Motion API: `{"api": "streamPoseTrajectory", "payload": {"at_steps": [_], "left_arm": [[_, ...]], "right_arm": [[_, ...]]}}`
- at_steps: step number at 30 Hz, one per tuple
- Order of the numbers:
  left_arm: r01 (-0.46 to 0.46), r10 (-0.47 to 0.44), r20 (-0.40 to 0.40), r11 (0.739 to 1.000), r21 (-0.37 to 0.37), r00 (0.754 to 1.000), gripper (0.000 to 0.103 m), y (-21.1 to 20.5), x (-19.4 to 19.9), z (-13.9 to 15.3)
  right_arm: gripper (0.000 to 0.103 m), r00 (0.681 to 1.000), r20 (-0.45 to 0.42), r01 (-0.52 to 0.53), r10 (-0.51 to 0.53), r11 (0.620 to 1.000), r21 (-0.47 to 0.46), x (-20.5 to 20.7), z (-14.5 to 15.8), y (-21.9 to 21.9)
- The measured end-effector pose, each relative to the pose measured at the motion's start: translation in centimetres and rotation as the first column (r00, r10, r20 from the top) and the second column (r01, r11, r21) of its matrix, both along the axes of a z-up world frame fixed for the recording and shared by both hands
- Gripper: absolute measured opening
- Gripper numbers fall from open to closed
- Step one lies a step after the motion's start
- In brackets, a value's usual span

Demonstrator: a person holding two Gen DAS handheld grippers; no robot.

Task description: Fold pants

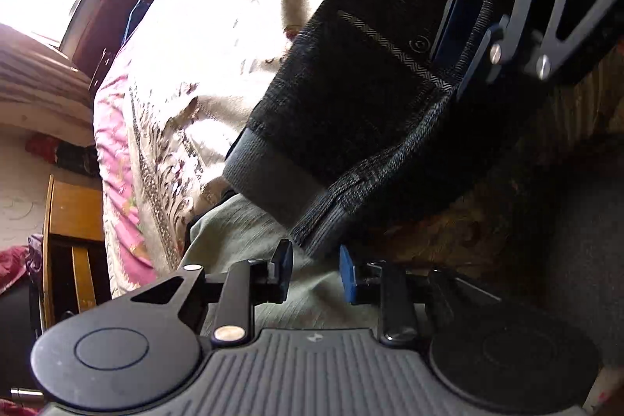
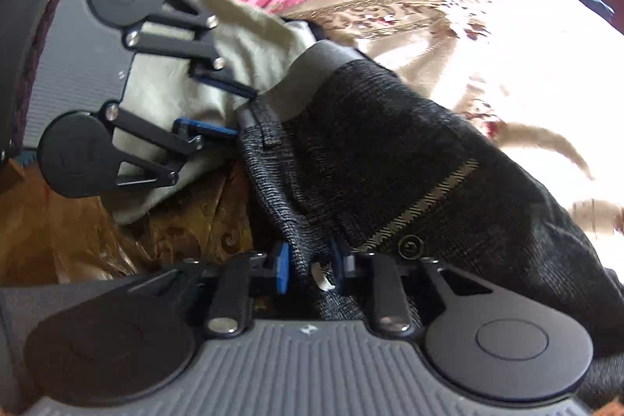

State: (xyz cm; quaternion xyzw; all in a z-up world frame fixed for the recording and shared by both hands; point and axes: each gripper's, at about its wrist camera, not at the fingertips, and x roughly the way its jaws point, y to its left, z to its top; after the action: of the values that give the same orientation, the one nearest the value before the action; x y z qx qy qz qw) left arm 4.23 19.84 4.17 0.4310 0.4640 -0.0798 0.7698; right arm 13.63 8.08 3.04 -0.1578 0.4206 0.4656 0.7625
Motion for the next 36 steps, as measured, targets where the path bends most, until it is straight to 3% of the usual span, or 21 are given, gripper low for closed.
{"api": "streamPoseTrajectory", "payload": {"at_steps": [4, 6, 8, 11, 13, 15, 18, 20, 21, 26, 27, 28, 29, 30, 33, 36], "left_arm": [[0.001, -0.001, 0.01, 1.0, 0.002, 1.0, 0.041, -1.2, 0.0, 2.6], [0.017, -0.016, 0.035, 1.0, -0.023, 0.999, 0.041, -3.0, 0.3, 3.8], [0.056, -0.051, 0.073, 0.996, -0.069, 0.996, 0.041, -5.3, 1.0, 4.8], [0.096, -0.07, 0.114, 0.968, -0.233, 0.991, 0.042, -10.5, 4.5, 5.0], [0.103, -0.075, 0.085, 0.91, -0.401, 0.994, 0.042, -14.9, 7.2, 4.3], [0.149, -0.127, 0.078, 0.847, -0.51, 0.989, 0.042, -19.5, 9.1, 3.2], [0.226, -0.199, 0.111, 0.785, -0.577, 0.974, 0.042, -25.2, 11.0, 2.0], [0.254, -0.238, 0.108, 0.758, -0.601, 0.965, 0.045, -27.8, 11.6, 1.4], [0.284, -0.257, 0.132, 0.747, -0.601, 0.957, 0.047, -29.2, 11.8, 1.0], [0.323, -0.286, 0.152, 0.794, -0.515, 0.946, 0.052, -33.6, 12.8, -1.3], [0.31, -0.278, 0.141, 0.801, -0.512, 0.95, 0.052, -34.0, 13.2, -1.7], [0.296, -0.27, 0.128, 0.803, -0.516, 0.954, 0.052, -34.3, 13.6, -2.0], [0.287, -0.264, 0.12, 0.804, -0.52, 0.957, 0.052, -34.5, 13.7, -2.2], [0.286, -0.264, 0.118, 0.806, -0.518, 0.957, 0.052, -34.7, 13.8, -2.2], [0.312, -0.295, 0.119, 0.794, -0.522, 0.948, 0.037, -35.1, 13.8, -1.3], [0.382, -0.348, 0.169, 0.753, -0.536, 0.922, 0.034, -35.1, 12.4, 1.7]], "right_arm": [[0.034, 0.978, -0.018, 0.207, -0.207, 0.978, 0.021, 0.6, 2.0, -6.6], [0.033, 0.923, -0.023, 0.384, -0.384, 0.923, -0.006, 2.1, 2.4, -11.0], [0.034, 0.831, -0.006, 0.556, -0.556, 0.831, -0.036, 4.1, 2.9, -16.2], [0.034, 0.639, 0.066, 0.769, -0.766, 0.636, -0.069, 7.5, 2.6, -24.4], [0.035, 0.5, 0.075, 0.866, -0.863, 0.496, -0.07, 10.2, 2.4, -29.7], [0.035, 0.376, 0.077, 0.926, -0.923, 0.373, -0.053, 12.8, 2.4, -34.2], [0.038, 0.271, 0.073, 0.962, -0.96, 0.273, 0.024, 15.9, 1.9, -38.3], [0.04, 0.209, 0.031, 0.977, -0.977, 0.21, 0.047, 17.8, 1.4, -40.3], [0.04, 0.19, 0.003, 0.98, -0.982, 0.189, 0.062, 18.4, 1.3, -41.1], [0.042, 0.152, -0.068, 0.987, -0.986, 0.148, 0.054, 22.5, -1.0, -42.6], [0.037, 0.155, -0.098, 0.987, -0.983, 0.149, 0.064, 23.1, -1.3, -43.0], [0.013, 0.155, -0.119, 0.987, -0.981, 0.148, 0.066, 23.5, -1.5, -43.4], [0.003, 0.147, -0.156, 0.988, -0.977, 0.138, 0.067, 23.9, -1.6, -43.9], [0.003, 0.144, -0.205, 0.988, -0.968, 0.128, 0.089, 23.8, -1.3, -44.6], [0.003, 0.17, -0.283, 0.971, -0.944, 0.112, 0.211, 21.1, 2.1, -46.2], [0.003, 0.198, -0.299, 0.934, -0.934, 0.087, 0.347, 15.1, 7.2, -47.8]]}}
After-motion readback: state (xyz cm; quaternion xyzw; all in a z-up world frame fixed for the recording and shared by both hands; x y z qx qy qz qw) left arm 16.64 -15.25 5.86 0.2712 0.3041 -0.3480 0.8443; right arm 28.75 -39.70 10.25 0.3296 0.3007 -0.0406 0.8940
